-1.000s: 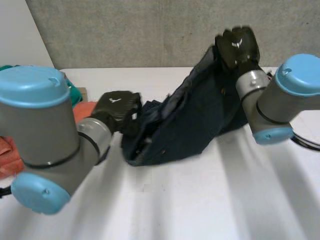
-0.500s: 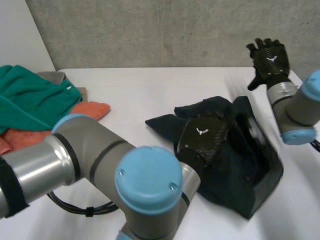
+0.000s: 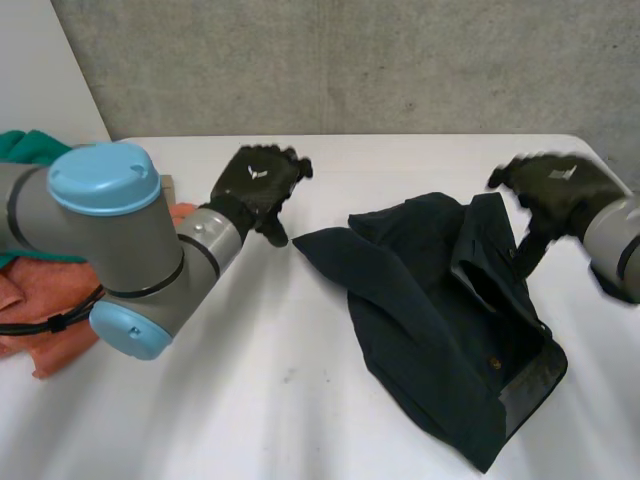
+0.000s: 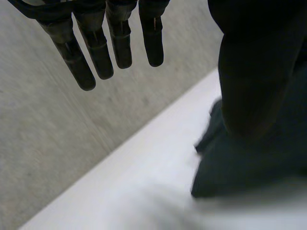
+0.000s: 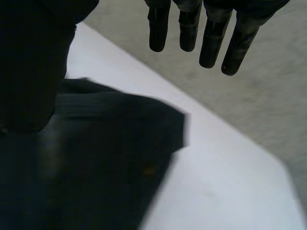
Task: Fold the laundry.
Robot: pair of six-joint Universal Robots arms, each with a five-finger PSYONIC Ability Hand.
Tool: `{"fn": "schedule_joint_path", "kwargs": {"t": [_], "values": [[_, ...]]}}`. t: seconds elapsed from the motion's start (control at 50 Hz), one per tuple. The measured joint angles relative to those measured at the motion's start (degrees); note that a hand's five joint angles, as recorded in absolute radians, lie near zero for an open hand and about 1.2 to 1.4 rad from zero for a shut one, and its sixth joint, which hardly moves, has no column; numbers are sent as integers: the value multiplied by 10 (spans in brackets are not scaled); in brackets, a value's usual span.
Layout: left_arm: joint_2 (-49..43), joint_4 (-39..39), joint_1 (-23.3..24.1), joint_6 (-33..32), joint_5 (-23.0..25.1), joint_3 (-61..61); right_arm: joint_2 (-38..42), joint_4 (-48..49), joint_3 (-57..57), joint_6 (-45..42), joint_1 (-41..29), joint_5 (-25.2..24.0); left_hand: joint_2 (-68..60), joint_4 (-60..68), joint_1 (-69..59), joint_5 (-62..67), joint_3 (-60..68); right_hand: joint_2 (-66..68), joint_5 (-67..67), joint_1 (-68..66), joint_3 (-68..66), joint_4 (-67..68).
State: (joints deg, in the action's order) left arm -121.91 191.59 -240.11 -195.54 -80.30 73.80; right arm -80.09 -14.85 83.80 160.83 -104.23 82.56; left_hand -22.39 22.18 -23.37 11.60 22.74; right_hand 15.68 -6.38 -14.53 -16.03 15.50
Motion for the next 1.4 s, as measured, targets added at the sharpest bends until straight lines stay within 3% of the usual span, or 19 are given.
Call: {"fn": "schedule_joint_path", "kwargs": {"t": [0.2, 0.38, 0.46, 0.5, 0.56, 0.72, 0.78, 0.8, 0.9, 1.04, 1.18, 1.28, 1.4], "values": [[-103, 4, -18, -22, 68, -23, -47, -12, 135, 76, -83, 10, 0, 0, 0, 1, 0, 47, -44, -55, -53, 57], [-163, 13, -6, -19, 99, -67, -46, -6, 177, 116, -89, 27, -25, 28, -13, 38, 22, 47, -44, -55, -53, 57], [-184, 25, 1, -18, 99, -85, -43, 1, 185, 140, -85, 47, -127, 126, -126, 132, 123, 47, -44, -55, -53, 57], [-191, 31, 3, -18, 97, -92, -38, 8, 191, 161, -84, 62, -270, 272, -280, 274, 265, 47, -44, -55, -53, 57], [-198, 41, 5, -18, 94, -98, -28, 15, 196, 179, -85, 71, -373, 372, -366, 374, 364, 47, -44, -55, -53, 57], [-194, 49, 5, -18, 82, -98, 33, 29, 203, 209, -95, 75, -460, 463, -419, 453, 453, 57, -54, -64, -62, 66], [-177, 48, 5, -18, 70, -91, 58, 31, 199, 217, -105, 74, -461, 464, -419, 453, 453, 279, -251, -258, -276, 281], [-163, 47, 4, -18, 62, -85, 69, 31, 194, 220, -111, 73, -461, 464, -419, 453, 453, 446, -400, -372, -430, 435], [-115, 44, 3, -18, 46, -62, 77, 32, 173, 219, -117, 71, -461, 464, -419, 453, 453, 519, -495, -436, -517, 523], [31, 21, -1, -24, 17, 8, 2, 25, 124, 143, -116, 68, -461, 464, -419, 453, 454, 519, -497, -457, -518, 524], [215, -53, -1, -51, -9, 93, -87, -10, 57, -71, -92, 73, -462, 464, -419, 453, 456, 519, -497, -459, -518, 524], [308, -125, 1, -65, -15, 142, -95, -35, 2, -155, -74, 73, -462, 464, -419, 453, 458, 519, -497, -459, -518, 524], [316, -166, 3, -68, -17, 175, -43, -39, -42, -185, -72, 67, -463, 464, -419, 453, 458, 519, -497, -460, -518, 524]]}}
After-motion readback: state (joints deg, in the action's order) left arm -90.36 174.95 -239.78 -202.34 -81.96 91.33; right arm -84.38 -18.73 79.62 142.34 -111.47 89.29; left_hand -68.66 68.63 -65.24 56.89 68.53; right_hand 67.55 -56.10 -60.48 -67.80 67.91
